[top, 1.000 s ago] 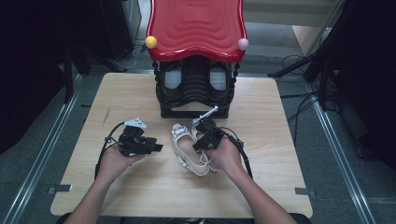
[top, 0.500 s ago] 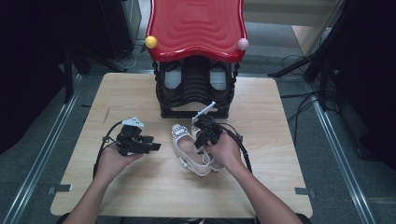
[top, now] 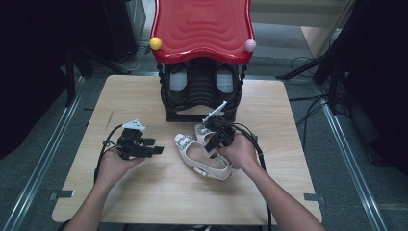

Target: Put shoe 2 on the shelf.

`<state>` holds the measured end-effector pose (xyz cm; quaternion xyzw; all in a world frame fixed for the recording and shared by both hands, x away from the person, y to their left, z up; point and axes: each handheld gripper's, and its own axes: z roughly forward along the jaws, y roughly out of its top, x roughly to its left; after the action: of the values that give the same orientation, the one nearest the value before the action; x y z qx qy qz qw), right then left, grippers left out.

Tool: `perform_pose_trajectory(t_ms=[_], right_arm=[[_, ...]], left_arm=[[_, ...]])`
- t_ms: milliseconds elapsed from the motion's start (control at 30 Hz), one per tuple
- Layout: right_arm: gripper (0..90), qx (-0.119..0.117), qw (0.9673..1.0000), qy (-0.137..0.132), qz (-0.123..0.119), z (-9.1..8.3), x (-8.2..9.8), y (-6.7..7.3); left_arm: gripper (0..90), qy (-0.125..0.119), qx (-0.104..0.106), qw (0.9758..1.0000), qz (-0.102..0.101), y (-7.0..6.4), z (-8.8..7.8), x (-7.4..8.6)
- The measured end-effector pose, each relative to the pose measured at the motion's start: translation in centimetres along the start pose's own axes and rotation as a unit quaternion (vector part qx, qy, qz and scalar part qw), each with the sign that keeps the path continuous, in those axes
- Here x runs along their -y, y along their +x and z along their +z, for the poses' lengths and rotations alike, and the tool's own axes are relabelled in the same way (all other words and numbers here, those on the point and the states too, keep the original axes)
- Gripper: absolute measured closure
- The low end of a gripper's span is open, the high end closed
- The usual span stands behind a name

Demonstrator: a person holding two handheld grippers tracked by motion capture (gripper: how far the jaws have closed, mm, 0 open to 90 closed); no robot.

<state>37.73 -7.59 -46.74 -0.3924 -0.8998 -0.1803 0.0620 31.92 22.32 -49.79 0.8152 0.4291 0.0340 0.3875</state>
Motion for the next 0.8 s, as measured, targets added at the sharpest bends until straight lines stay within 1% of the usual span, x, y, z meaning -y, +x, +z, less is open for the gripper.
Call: perform_pose_trajectory(t_ms=[100, 233, 267, 333, 367, 400, 467, 500, 567, 600, 633, 733, 767, 800], right_arm=[[85.9, -0.014, 0.9998, -0.003, -0.011, -0.8, 0.1, -0.2], [85.9, -0.020, 0.9986, -0.008, -0.048, -2.3, -0.1, 0.1], [85.8, -0.022, 0.9978, -0.004, -0.063, -2.7, -0.2, 0.2], [85.8, -0.027, 0.9962, -0.004, -0.083, -3.4, -0.4, 0.4], [85.8, -0.029, 0.9943, -0.004, -0.103, -3.7, -0.5, 0.4], [85.8, -0.028, 0.9915, -0.008, -0.126, -3.9, -0.6, 0.4], [85.8, -0.024, 0.9864, -0.004, -0.163, -4.4, -1.0, 0.4], [85.8, -0.024, 0.9837, 0.003, -0.178, -4.6, -1.1, 0.3], [85.8, -0.022, 0.9804, 0.009, -0.196, -4.9, -1.4, 0.5], [85.8, -0.027, 0.9789, 0.013, -0.202, -5.1, -1.5, 0.5], [85.8, -0.034, 0.9785, 0.017, -0.203, -5.4, -1.6, 0.5], [85.8, -0.050, 0.9749, 0.017, -0.216, -6.2, -2.1, 0.8], [85.9, -0.050, 0.9735, 0.014, -0.223, -6.6, -2.2, 1.0], [85.8, -0.055, 0.9698, 0.016, -0.237, -7.0, -2.4, 1.3]], left_arm=[[41.8, -0.001, -0.001, 1.0000, -0.004, 0.1, -0.1, 0.1], [41.0, -0.001, -0.002, 1.0000, -0.002, 0.3, -0.3, 0.1], [40.9, -0.002, -0.004, 1.0000, -0.003, 0.3, -0.3, 0.2], [40.5, -0.006, -0.004, 1.0000, -0.004, 0.4, -0.4, 0.2], [40.5, -0.006, -0.003, 1.0000, -0.004, 0.5, -0.5, 0.3], [40.5, -0.006, -0.004, 1.0000, -0.004, 0.5, -0.5, 0.3], [40.5, -0.011, -0.007, 0.9999, -0.006, 0.5, -0.7, 0.4], [40.5, -0.012, -0.008, 0.9999, -0.007, 0.5, -0.7, 0.5], [40.5, -0.015, -0.010, 0.9998, -0.007, 0.6, -0.9, 0.6], [40.5, -0.015, -0.010, 0.9998, -0.011, 0.7, -1.0, 0.7], [40.6, -0.015, -0.012, 0.9997, -0.013, 0.7, -1.1, 0.9], [40.5, -0.019, -0.014, 0.9995, -0.020, 0.9, -1.3, 1.2], [40.5, -0.020, -0.014, 0.9995, -0.020, 1.0, -1.5, 1.4], [40.5, -0.022, -0.016, 0.9994, -0.023, 1.0, -1.6, 1.5]])
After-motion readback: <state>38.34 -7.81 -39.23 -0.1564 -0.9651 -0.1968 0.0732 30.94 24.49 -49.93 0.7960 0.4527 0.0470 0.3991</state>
